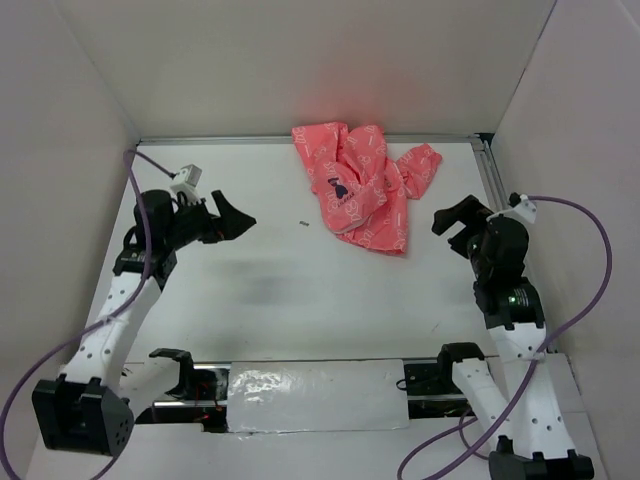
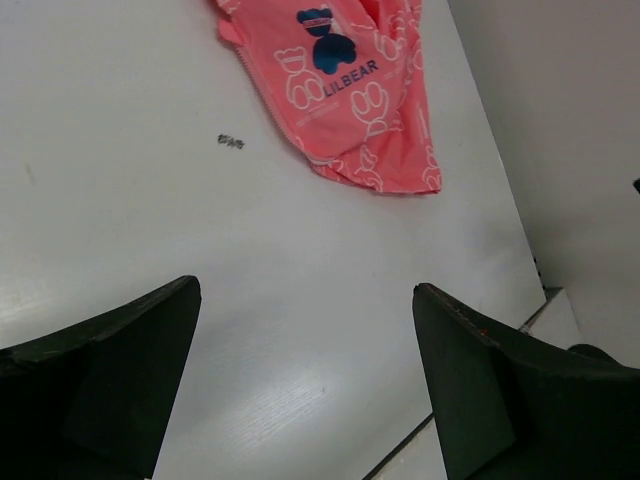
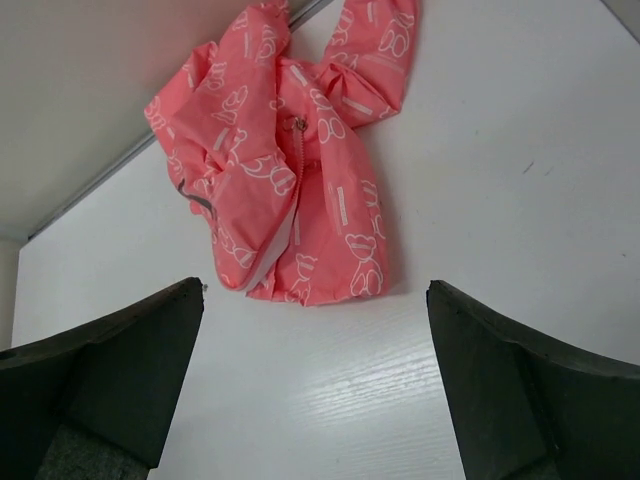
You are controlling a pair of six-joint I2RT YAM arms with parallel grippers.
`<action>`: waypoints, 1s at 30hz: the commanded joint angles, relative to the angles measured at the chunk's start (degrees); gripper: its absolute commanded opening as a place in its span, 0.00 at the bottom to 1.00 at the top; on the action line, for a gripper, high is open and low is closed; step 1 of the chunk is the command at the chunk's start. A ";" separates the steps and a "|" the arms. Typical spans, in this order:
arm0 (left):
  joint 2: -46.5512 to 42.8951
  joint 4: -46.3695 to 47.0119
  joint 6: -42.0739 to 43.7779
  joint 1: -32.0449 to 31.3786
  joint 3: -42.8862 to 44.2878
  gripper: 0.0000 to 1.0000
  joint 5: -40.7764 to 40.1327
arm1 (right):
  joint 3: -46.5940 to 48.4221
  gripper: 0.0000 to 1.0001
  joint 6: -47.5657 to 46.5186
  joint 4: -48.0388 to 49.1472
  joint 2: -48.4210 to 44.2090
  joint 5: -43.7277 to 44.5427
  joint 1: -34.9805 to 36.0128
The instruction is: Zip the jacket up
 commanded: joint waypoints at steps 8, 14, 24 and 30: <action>37.03 2.83 10.23 -11.36 30.67 0.99 8.65 | 11.39 1.00 -4.01 -3.97 22.14 -4.41 0.99; 66.39 -8.86 12.34 -16.37 64.24 0.99 10.03 | 15.88 1.00 -2.95 3.32 37.52 -4.76 1.52; 86.14 -6.16 15.86 -23.76 84.95 0.99 6.96 | 26.86 0.99 -3.31 7.38 62.07 -9.15 0.64; 91.95 -6.68 16.30 -25.70 88.54 0.51 8.54 | 31.00 0.94 -1.81 6.14 69.90 -9.42 1.51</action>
